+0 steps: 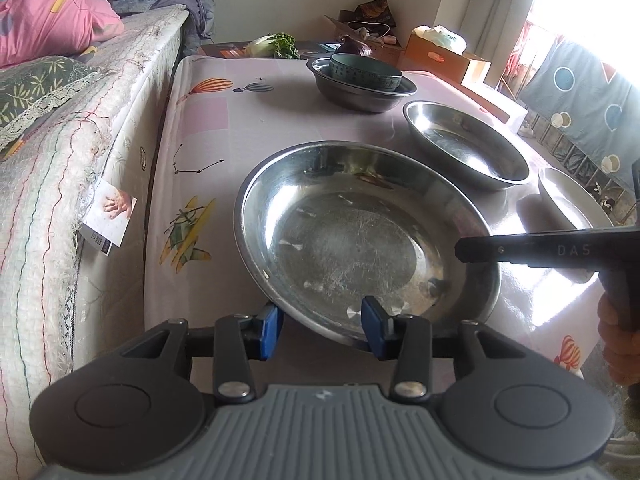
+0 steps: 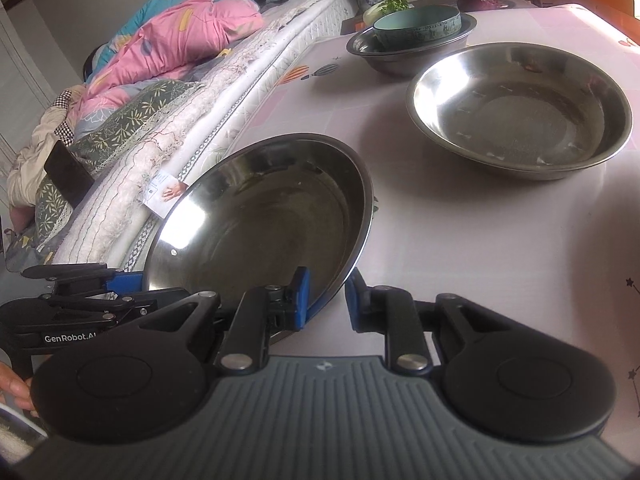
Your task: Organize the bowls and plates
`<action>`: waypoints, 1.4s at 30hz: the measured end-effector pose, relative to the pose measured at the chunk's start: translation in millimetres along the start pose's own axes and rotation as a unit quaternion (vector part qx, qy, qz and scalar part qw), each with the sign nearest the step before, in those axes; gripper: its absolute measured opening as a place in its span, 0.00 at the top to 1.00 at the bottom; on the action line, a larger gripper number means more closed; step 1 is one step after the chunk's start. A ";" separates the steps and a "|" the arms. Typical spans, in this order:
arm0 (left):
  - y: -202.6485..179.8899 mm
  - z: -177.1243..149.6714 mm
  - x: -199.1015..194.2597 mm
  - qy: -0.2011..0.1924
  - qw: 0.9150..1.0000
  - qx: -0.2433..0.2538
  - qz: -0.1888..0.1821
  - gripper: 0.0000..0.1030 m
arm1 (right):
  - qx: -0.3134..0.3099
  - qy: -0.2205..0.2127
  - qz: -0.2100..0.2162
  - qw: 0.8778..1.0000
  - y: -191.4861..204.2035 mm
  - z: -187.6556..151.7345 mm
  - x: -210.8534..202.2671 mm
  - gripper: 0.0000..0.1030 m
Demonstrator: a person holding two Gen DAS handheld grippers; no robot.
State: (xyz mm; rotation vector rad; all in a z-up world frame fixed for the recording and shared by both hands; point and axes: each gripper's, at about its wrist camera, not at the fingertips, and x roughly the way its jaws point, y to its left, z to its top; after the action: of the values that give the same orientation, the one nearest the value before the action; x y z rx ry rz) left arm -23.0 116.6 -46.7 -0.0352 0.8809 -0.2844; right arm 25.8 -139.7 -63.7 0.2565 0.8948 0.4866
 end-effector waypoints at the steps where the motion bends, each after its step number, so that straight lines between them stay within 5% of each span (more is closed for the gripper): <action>1: -0.5 1.1 0.9 0.000 1.000 0.000 0.002 0.54 | 0.003 -0.002 0.000 1.000 -0.4 0.4 0.3 0.81; 5: -4.5 5.9 8.3 0.001 1.000 0.004 0.011 0.46 | 0.015 -0.010 -0.011 1.000 -4.5 5.3 4.0 0.78; 17: -1.4 16.3 24.8 -0.002 1.000 -0.019 0.020 0.44 | 0.032 -0.020 -0.012 0.999 -7.5 7.4 13.3 0.57; 21: -2.2 16.4 26.4 -0.003 1.000 -0.018 0.022 0.42 | 0.034 -0.018 -0.002 0.999 -5.1 8.5 15.3 0.44; 25: -2.7 16.3 26.6 -0.004 1.000 -0.019 0.023 0.40 | 0.042 -0.018 0.009 0.999 -3.5 9.7 16.4 0.15; 30: -1.8 17.4 27.9 -0.005 0.999 -0.023 0.022 0.39 | 0.060 -0.019 0.022 0.998 -5.8 10.3 17.3 0.01; 42: -1.9 17.3 28.4 -0.008 0.999 -0.028 0.023 0.38 | 0.051 -0.022 0.009 0.998 -0.7 8.9 19.2 0.01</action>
State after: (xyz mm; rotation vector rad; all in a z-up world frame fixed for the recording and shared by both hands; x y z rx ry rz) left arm 6.9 105.8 -56.9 -0.0694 0.8725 -0.2169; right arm 43.2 -130.7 -71.7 0.3663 0.8768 0.4517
